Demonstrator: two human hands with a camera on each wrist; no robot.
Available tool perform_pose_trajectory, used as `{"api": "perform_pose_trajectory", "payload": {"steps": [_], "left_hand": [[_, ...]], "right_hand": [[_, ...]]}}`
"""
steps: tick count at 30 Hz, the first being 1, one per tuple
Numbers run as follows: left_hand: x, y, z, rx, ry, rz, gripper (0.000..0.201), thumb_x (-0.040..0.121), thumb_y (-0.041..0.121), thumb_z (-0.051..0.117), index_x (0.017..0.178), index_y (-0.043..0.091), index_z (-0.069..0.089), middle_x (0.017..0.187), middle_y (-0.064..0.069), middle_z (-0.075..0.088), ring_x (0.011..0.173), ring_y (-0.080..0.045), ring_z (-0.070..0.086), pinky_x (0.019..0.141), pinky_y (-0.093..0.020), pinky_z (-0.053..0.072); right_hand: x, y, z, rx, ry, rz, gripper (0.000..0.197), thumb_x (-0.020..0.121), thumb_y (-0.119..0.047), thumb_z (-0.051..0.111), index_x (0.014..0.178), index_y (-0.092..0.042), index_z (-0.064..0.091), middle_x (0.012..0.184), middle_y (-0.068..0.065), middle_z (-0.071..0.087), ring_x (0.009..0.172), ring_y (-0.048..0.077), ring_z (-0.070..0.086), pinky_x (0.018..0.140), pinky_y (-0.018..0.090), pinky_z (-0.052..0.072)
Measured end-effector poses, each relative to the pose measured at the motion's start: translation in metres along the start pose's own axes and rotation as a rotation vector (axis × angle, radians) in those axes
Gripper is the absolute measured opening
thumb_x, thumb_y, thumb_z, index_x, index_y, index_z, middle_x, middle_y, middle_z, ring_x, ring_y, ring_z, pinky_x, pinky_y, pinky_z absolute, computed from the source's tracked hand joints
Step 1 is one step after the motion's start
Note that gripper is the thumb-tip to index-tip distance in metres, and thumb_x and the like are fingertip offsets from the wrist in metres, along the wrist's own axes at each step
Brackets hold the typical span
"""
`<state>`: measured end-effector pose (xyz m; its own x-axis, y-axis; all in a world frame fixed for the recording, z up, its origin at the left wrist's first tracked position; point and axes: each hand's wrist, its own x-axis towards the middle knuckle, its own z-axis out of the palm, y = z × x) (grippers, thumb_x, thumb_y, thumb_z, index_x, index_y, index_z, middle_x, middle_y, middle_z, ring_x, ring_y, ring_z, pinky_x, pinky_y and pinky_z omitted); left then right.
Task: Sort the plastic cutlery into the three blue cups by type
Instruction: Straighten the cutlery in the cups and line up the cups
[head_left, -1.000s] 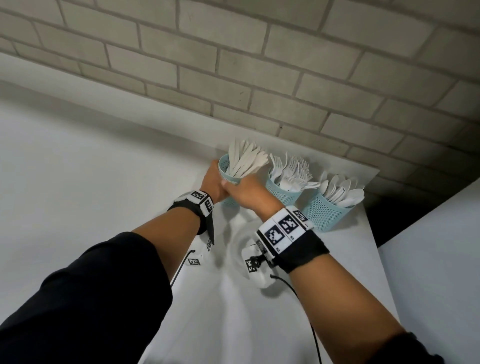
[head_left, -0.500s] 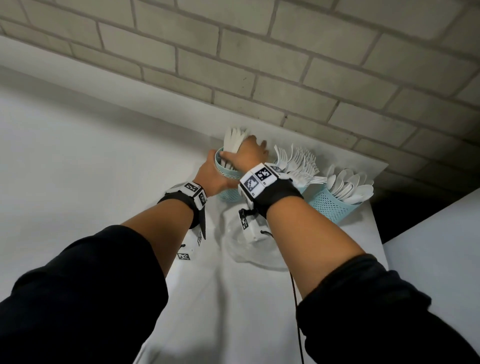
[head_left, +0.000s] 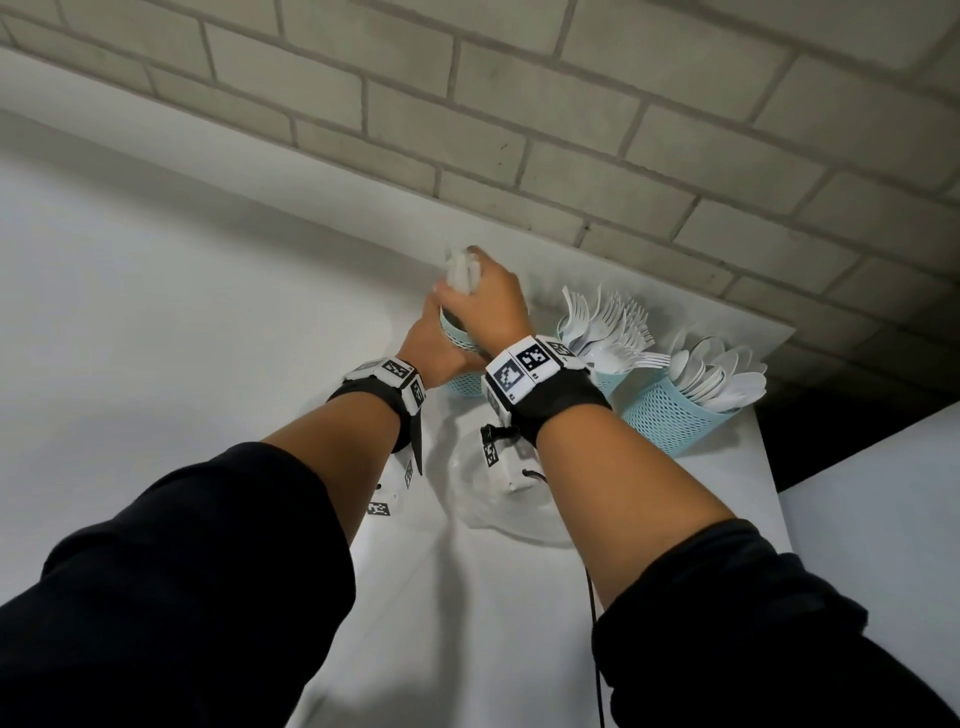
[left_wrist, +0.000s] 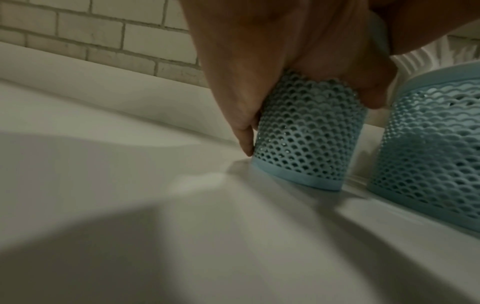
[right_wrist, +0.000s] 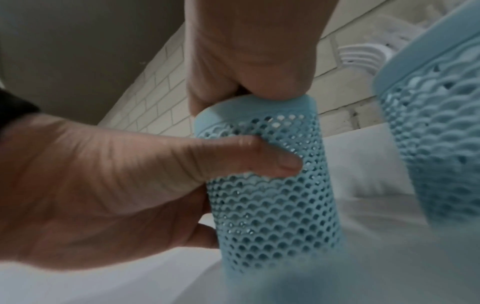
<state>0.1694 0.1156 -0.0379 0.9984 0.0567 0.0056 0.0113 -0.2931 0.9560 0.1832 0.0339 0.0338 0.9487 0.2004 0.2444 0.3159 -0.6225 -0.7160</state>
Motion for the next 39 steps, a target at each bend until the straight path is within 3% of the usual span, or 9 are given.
{"api": "perform_pose_trajectory", "payload": {"steps": [6, 9, 13, 18, 25, 28, 31, 34, 39], "left_hand": [[-0.002, -0.003, 0.002, 0.022, 0.045, 0.049, 0.092, 0.056, 0.017, 0.088, 0.129, 0.008, 0.032, 0.115, -0.002, 0.054, 0.109, -0.022, 0.057, 0.092, -0.032, 0.046], [-0.001, -0.002, 0.002, 0.015, 0.047, 0.046, 0.094, 0.056, 0.018, 0.089, 0.13, 0.009, 0.032, 0.115, -0.002, 0.055, 0.109, -0.021, 0.057, 0.094, -0.033, 0.046], [-0.001, -0.002, 0.003, 0.006, 0.034, 0.045, 0.098, 0.051, 0.025, 0.088, 0.129, 0.008, 0.031, 0.119, -0.007, 0.056, 0.108, -0.022, 0.057, 0.093, -0.033, 0.047], [-0.003, -0.001, 0.003, -0.012, 0.039, 0.031, 0.098, 0.049, 0.029, 0.086, 0.128, 0.009, 0.032, 0.113, -0.002, 0.055, 0.106, -0.022, 0.059, 0.091, -0.033, 0.048], [-0.004, 0.004, 0.001, 0.003, 0.008, 0.03, 0.121, 0.047, 0.044, 0.086, 0.141, 0.008, 0.019, 0.135, -0.009, 0.049, 0.121, -0.023, 0.052, 0.102, -0.032, 0.041], [-0.004, 0.006, -0.001, 0.039, -0.014, 0.03, 0.127, 0.042, 0.055, 0.075, 0.143, 0.007, 0.014, 0.131, -0.009, 0.053, 0.117, -0.024, 0.054, 0.099, -0.032, 0.043], [-0.007, 0.004, 0.0, 0.004, 0.031, 0.04, 0.116, 0.038, 0.054, 0.074, 0.133, 0.008, 0.028, 0.12, -0.008, 0.056, 0.108, -0.023, 0.058, 0.093, -0.034, 0.047], [-0.006, 0.001, 0.002, 0.019, 0.051, 0.047, 0.098, 0.052, 0.031, 0.089, 0.129, 0.009, 0.032, 0.12, -0.007, 0.056, 0.108, -0.022, 0.058, 0.091, -0.031, 0.046], [-0.003, -0.003, 0.003, 0.06, 0.072, 0.078, 0.09, 0.06, 0.021, 0.087, 0.13, 0.008, 0.032, 0.119, -0.003, 0.054, 0.105, -0.017, 0.055, 0.087, -0.024, 0.043]], "right_hand": [[0.005, 0.003, -0.014, 0.445, 0.227, 0.194, 0.018, 0.079, -0.014, 0.068, 0.092, -0.012, 0.055, 0.083, 0.005, 0.063, 0.075, 0.022, 0.064, 0.069, 0.034, 0.055], [0.005, 0.007, -0.011, 0.429, 0.218, 0.185, 0.027, 0.078, -0.013, 0.07, 0.101, -0.007, 0.057, 0.086, 0.003, 0.064, 0.072, 0.014, 0.061, 0.066, 0.023, 0.052], [0.001, 0.008, -0.005, 0.324, 0.158, 0.129, 0.028, 0.072, -0.018, 0.074, 0.093, -0.003, 0.064, 0.087, 0.011, 0.067, 0.082, 0.027, 0.065, 0.076, 0.044, 0.055], [0.002, 0.008, -0.002, 0.14, 0.256, 0.018, 0.04, 0.068, -0.026, 0.08, 0.098, -0.006, 0.064, 0.094, 0.008, 0.059, 0.106, 0.032, 0.052, 0.084, 0.035, 0.048], [0.005, 0.001, -0.007, 0.166, 0.087, 0.187, 0.116, 0.062, -0.04, 0.084, 0.148, -0.01, 0.012, 0.149, 0.014, 0.027, 0.141, 0.027, 0.021, 0.114, 0.042, 0.027], [0.007, -0.005, -0.006, -0.089, -0.05, 0.141, 0.059, 0.073, -0.04, 0.074, 0.119, -0.009, 0.051, 0.123, 0.01, 0.058, 0.119, 0.027, 0.05, 0.106, 0.041, 0.036], [0.007, -0.004, -0.007, -0.005, 0.014, 0.144, 0.025, 0.083, -0.028, 0.064, 0.096, -0.007, 0.062, 0.098, 0.011, 0.068, 0.092, 0.027, 0.062, 0.086, 0.033, 0.047], [0.005, 0.0, -0.011, 0.269, 0.204, 0.173, 0.015, 0.081, -0.02, 0.066, 0.09, -0.011, 0.059, 0.091, 0.013, 0.068, 0.083, 0.027, 0.064, 0.08, 0.038, 0.053], [0.006, 0.002, -0.016, 0.508, 0.235, 0.241, 0.042, 0.077, -0.029, 0.075, 0.112, -0.013, 0.057, 0.109, 0.005, 0.062, 0.095, 0.015, 0.057, 0.091, 0.032, 0.047]]}}
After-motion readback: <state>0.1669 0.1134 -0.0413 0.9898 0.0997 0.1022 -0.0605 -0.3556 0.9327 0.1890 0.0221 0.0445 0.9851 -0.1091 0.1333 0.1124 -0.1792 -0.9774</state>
